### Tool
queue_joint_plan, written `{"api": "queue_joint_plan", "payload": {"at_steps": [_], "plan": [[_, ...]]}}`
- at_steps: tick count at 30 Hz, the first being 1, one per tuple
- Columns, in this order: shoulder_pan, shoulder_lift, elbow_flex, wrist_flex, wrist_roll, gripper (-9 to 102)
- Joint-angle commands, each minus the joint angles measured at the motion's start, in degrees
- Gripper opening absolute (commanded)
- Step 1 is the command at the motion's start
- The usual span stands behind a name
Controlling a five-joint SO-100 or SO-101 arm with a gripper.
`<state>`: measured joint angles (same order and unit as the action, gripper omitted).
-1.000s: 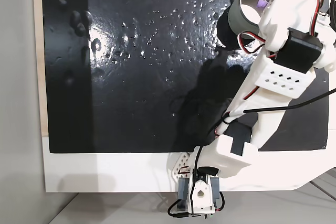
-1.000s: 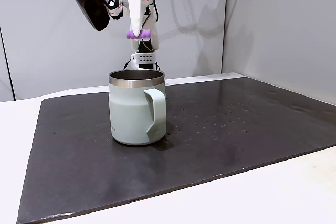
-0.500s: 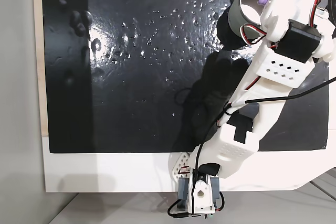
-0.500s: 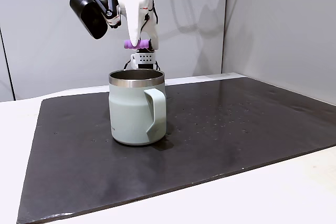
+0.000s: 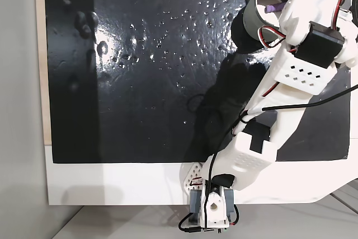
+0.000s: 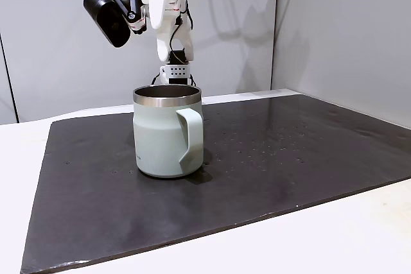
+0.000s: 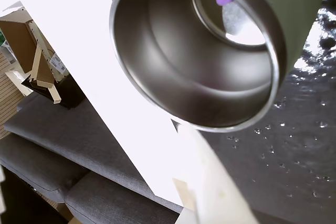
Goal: Grasp a pengrip and put it in the cup.
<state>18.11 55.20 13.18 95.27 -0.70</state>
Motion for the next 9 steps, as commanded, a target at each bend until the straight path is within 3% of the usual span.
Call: {"api": "queue_joint_plan", "payload": {"at_steps": [1,9], "plan": [[0.9,2.2,-3.5,1.1,0.1,33],[0.9,3.9,-2.1,1.1,-0.3,32]]}}
